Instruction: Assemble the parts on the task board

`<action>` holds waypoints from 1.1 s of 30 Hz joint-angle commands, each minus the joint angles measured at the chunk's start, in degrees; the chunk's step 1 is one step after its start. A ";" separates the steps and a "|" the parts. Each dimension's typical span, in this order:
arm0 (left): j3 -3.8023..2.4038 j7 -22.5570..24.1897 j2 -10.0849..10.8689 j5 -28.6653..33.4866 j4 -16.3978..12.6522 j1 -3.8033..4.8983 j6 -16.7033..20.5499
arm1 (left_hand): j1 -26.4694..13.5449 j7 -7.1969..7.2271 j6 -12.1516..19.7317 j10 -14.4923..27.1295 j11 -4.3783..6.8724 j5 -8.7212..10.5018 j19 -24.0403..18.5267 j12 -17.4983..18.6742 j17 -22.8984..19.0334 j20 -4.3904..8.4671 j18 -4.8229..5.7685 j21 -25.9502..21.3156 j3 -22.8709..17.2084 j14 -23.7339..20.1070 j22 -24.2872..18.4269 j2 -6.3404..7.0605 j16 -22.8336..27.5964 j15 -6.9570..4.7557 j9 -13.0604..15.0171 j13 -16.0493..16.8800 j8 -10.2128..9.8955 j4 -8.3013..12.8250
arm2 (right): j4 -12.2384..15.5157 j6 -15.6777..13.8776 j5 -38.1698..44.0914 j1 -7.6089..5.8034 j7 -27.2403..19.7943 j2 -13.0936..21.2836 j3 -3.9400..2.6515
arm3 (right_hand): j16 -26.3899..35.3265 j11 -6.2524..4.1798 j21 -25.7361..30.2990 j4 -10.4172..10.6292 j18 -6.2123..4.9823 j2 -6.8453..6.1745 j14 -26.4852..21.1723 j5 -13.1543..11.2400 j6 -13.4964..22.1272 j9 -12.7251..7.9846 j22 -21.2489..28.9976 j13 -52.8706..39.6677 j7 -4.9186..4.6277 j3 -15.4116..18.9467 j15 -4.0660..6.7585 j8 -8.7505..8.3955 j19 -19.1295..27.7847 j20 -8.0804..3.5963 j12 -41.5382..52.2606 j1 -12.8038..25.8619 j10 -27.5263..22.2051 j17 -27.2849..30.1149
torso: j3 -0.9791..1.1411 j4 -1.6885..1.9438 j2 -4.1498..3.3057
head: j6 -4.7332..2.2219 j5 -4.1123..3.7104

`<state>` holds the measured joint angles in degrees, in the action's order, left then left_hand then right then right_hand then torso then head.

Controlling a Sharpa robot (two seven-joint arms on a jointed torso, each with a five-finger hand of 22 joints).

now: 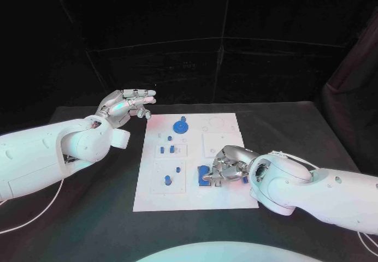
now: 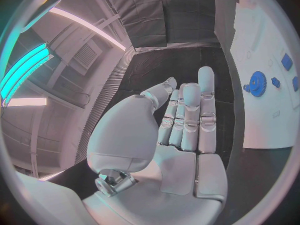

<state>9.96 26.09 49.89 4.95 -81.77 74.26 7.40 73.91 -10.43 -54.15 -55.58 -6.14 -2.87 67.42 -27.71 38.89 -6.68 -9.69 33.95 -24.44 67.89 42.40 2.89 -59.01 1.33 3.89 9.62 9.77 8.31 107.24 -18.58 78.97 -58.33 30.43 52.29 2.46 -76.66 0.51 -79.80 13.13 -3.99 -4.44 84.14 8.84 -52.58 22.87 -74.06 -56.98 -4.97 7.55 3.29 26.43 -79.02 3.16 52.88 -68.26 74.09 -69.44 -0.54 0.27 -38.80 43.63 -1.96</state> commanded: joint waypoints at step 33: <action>-0.04 -0.10 0.45 -0.11 -0.14 0.10 -0.82 | -0.20 -0.04 0.29 0.61 -0.01 0.11 -0.33 -0.40 -0.31 -0.26 -0.72 -0.25 0.44 -0.37 -0.14 -0.47 -0.11 0.03 0.03 0.12 0.09 0.16 | 0.47 3.50 4.84 -0.06 -3.94 1.29 -0.02 | 0.17 -0.68 -0.07 -5.81 0.24 2.73 2.25 -0.19 -1.01 1.34 -0.71 -1.25 0.71 0.32 0.58 1.51 -0.34 -0.48 0.39 -8.99 0.97 -0.58 | 0.00 -0.06 0.02 | 0.38 0.01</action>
<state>9.97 25.83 50.29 4.94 -81.80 74.26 7.22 73.91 -10.43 -54.16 -55.17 -6.14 -2.87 67.42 -27.94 38.64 -6.68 -9.68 33.95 -24.28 67.89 42.32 2.89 -59.01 1.33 3.89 9.69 9.77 8.47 107.47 -14.63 84.13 -58.32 28.12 53.48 2.46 -76.66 -0.11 -79.80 7.35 -3.99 -1.79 83.93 8.86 -53.41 24.12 -74.84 -58.30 -4.15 7.56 3.50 27.73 -79.25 2.94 53.44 -77.82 74.72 -70.09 -0.55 0.28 -38.78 44.08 -1.94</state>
